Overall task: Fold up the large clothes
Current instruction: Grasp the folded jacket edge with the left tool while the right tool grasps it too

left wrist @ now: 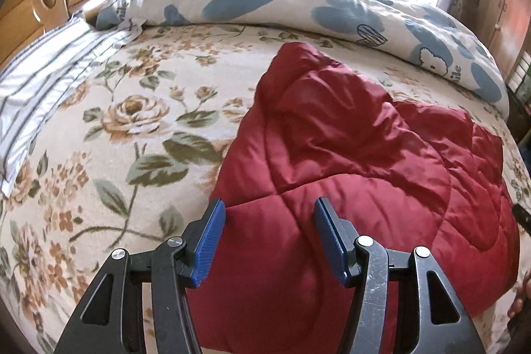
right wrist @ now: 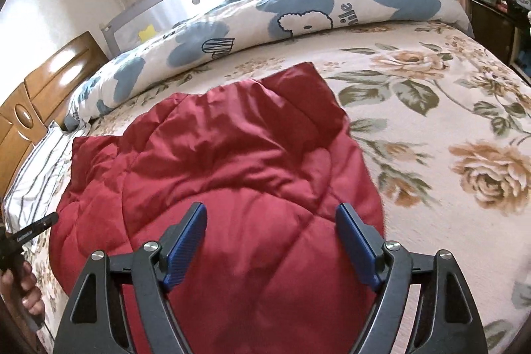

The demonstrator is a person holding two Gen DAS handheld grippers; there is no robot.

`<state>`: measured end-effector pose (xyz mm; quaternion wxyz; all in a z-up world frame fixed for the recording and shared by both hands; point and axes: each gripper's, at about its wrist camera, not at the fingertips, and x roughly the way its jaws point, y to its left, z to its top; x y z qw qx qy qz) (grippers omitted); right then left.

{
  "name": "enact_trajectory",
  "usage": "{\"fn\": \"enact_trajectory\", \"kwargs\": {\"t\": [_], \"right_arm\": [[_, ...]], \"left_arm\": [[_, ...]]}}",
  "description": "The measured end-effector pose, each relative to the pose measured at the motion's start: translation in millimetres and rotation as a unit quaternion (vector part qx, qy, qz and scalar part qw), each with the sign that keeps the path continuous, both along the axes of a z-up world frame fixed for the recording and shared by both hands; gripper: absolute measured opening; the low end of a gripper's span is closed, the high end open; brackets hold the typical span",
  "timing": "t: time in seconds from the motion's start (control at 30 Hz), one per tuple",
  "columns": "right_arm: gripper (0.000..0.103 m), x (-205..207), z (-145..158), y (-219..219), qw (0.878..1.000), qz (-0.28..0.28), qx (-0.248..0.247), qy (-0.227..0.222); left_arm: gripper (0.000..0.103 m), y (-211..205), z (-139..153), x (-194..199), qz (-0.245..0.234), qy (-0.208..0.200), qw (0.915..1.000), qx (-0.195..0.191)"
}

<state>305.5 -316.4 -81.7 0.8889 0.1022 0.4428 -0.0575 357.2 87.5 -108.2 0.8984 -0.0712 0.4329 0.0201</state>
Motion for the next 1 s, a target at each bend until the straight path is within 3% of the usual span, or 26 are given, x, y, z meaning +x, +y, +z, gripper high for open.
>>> {"fn": "enact_trajectory", "kwargs": {"t": [0.17,0.4,0.63,0.8,1.0], "right_arm": [[0.081,-12,3,-18,1.0,-0.012,-0.003,0.006],[0.082,-28,-1,-44,0.999,-0.03,0.013,0.021],[0.082,-35,-12,-64,0.996,-0.049,0.061,0.031],[0.089,-30,-27,-73,0.991,-0.056,0.111,0.042],[0.094,-23,-56,-82,0.975,-0.067,0.202,0.059]], "left_arm": [[0.057,11,-2,3,0.01,0.003,0.9999,-0.011],[0.07,36,-9,6,0.027,0.006,0.9984,-0.049],[0.085,54,-26,16,0.031,0.016,0.9938,-0.105],[0.094,71,-56,31,0.039,0.044,0.9807,-0.186],[0.098,80,-82,46,0.042,0.061,0.9645,-0.253]]}}
